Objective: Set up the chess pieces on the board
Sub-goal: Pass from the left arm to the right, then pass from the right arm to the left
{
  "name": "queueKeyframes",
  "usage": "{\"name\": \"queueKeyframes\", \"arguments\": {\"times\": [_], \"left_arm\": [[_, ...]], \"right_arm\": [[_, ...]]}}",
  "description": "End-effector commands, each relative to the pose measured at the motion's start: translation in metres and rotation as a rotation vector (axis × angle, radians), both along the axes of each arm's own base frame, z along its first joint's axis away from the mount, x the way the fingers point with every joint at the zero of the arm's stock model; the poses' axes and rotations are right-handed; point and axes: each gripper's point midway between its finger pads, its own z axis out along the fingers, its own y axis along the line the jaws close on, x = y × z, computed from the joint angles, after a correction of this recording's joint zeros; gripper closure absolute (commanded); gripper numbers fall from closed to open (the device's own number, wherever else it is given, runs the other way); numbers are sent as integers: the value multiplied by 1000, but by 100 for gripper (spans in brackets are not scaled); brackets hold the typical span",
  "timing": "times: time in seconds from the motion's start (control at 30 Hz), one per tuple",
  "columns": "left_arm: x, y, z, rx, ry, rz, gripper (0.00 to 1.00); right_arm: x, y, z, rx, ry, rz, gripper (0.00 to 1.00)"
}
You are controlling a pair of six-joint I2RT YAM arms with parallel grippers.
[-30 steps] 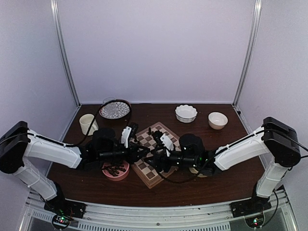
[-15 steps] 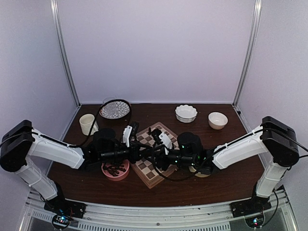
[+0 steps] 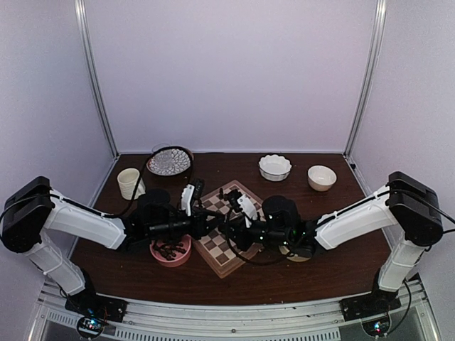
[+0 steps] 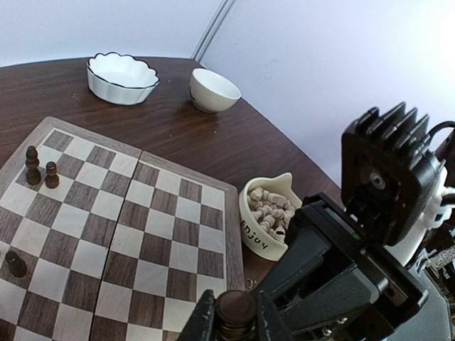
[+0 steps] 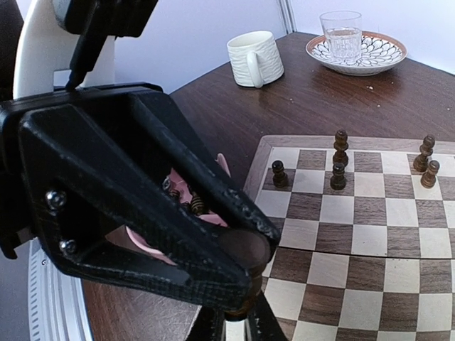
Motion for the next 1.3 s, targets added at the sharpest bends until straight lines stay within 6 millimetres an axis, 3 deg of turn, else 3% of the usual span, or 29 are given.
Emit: {"name": "queueKeyframes", "arguments": {"times": [0.0, 0.2, 0.4, 0.5, 0.77, 0.9, 1.07, 1.17, 1.27], "left_arm": [[-10, -6, 4, -11, -7, -51, 69], [-8, 7, 22, 71, -55, -30, 44], [-7, 20, 39, 108, -93, -18, 33], [-8, 17, 36, 122, -74, -54, 35], [-22, -19, 16, 111, 23, -245, 46], [-22, -18, 17, 112, 17, -239, 54], [-16, -9, 17, 136, 3, -188, 52], [-10, -6, 10, 169, 23, -154, 67], [-6, -7, 4, 180, 49, -146, 72]], "right_arm": [[10, -6, 16, 15, -41, -53, 99], [9, -7, 18, -19, -73, -32, 100], [0, -7, 24, -83, -142, 46, 100], [-6, -9, 28, -100, -179, 94, 100], [-14, -7, 30, -152, -203, 160, 99], [-10, -6, 27, -172, -195, 149, 99], [-7, -7, 25, -184, -196, 130, 98], [-4, -10, 26, -190, -202, 111, 97], [-1, -12, 27, -199, -205, 94, 97]]}}
